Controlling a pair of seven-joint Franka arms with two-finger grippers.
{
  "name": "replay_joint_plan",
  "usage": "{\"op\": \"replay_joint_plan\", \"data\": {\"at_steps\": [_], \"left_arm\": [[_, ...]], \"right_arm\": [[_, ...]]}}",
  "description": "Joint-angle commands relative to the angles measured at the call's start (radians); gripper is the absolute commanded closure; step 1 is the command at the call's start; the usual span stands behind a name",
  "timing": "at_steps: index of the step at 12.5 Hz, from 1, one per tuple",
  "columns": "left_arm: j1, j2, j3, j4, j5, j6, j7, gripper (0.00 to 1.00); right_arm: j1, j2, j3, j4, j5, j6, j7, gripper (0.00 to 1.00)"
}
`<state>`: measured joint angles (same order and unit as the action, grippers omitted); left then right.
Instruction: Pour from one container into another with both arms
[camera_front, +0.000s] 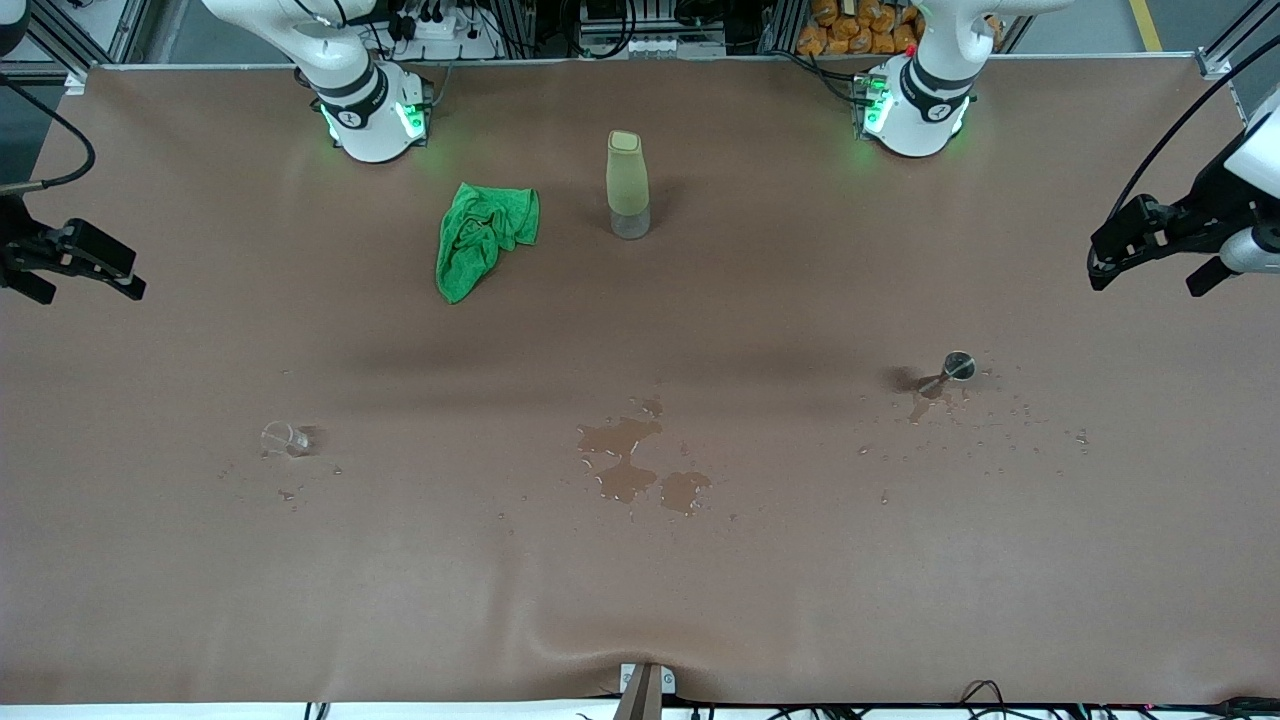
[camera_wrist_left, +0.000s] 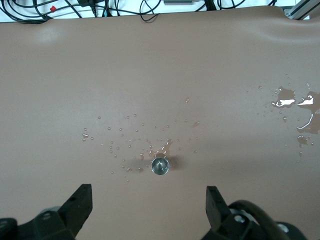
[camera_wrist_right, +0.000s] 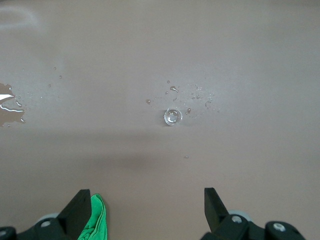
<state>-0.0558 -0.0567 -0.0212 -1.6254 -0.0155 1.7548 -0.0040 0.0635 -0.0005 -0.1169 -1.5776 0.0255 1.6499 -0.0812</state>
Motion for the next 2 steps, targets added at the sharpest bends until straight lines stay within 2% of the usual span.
{"op": "replay_joint_plan", "data": {"at_steps": [1,2], "left_arm": [[0.01,0.006,-0.014,0.021,0.029,-0.023,-0.022,0.0],[0.01,0.008,-0.014,0.021,0.029,-0.023,-0.021,0.0]], "right_arm": [[-0.01,0.011,0.006,0.022,-0.015,-0.007,0.018,0.0],[-0.016,0.01,0.006,0.022,-0.015,-0.009,0.017,0.0]]}}
